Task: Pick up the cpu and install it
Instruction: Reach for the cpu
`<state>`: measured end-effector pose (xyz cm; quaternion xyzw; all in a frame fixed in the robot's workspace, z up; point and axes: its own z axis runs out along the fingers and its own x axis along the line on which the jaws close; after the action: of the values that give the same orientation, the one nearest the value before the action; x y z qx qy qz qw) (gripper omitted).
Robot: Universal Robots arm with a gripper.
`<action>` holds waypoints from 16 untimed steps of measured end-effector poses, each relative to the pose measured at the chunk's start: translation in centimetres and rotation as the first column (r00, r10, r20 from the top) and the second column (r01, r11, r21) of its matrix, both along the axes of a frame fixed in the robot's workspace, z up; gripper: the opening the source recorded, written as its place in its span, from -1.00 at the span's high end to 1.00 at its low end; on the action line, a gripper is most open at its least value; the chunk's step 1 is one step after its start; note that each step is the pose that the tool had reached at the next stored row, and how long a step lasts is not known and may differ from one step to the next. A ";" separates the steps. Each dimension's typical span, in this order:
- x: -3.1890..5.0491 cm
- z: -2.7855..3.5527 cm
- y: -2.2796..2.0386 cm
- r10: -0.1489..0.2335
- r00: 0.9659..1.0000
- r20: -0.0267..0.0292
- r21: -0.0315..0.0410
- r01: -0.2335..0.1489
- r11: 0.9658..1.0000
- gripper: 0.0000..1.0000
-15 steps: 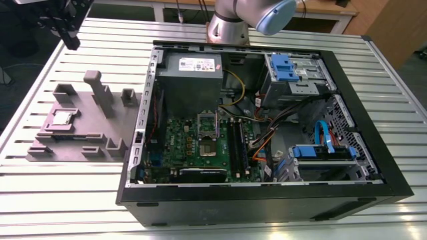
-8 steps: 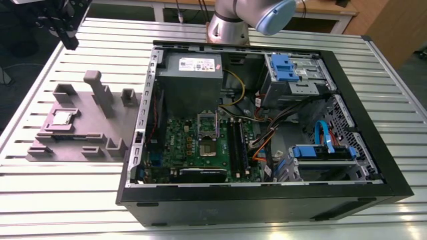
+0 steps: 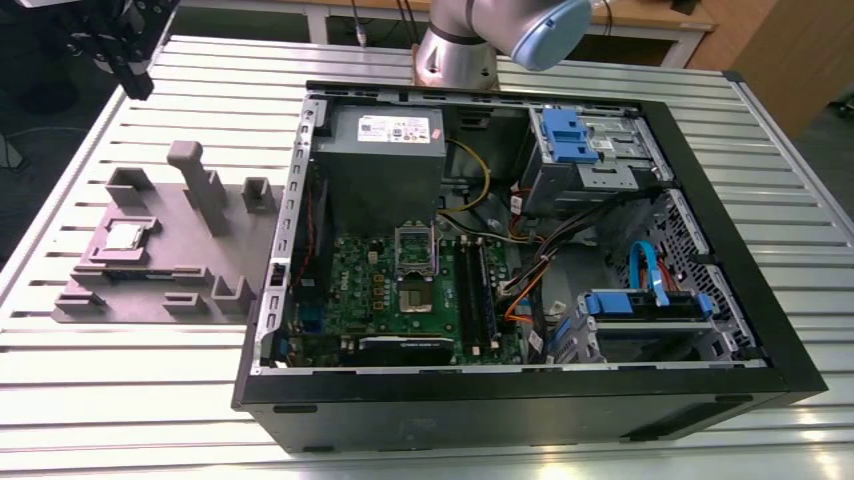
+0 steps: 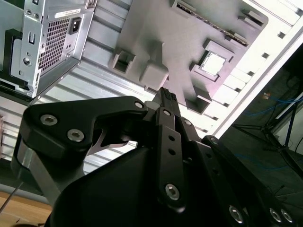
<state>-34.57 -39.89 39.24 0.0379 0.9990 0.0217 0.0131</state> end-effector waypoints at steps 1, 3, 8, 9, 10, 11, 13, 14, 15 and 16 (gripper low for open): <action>-0.06 0.00 0.00 0.000 1.000 0.000 0.000 0.000 1.000 0.79; -0.16 0.00 -0.01 0.000 1.000 0.000 0.000 0.000 1.000 0.79; -0.41 0.00 0.00 0.000 1.000 0.000 0.000 0.000 1.000 0.79; -0.47 0.00 0.00 0.000 1.000 0.000 0.000 0.000 1.000 0.79; -0.50 0.00 0.00 0.000 1.000 0.000 0.000 0.000 1.000 0.79; -0.53 -0.01 0.00 0.000 1.000 0.000 0.000 0.000 1.000 0.79; -0.57 -0.01 0.00 0.000 1.000 0.000 0.000 0.000 1.000 0.79; -0.61 -0.01 0.00 0.000 1.000 0.000 0.000 0.000 1.000 0.79; -0.65 -0.01 0.00 0.000 1.000 0.000 0.000 0.000 1.000 0.79; -0.70 -0.02 0.00 0.000 1.000 0.000 0.000 0.000 1.000 0.79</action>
<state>-35.28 -39.90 39.23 0.0379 0.9990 0.0217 0.0130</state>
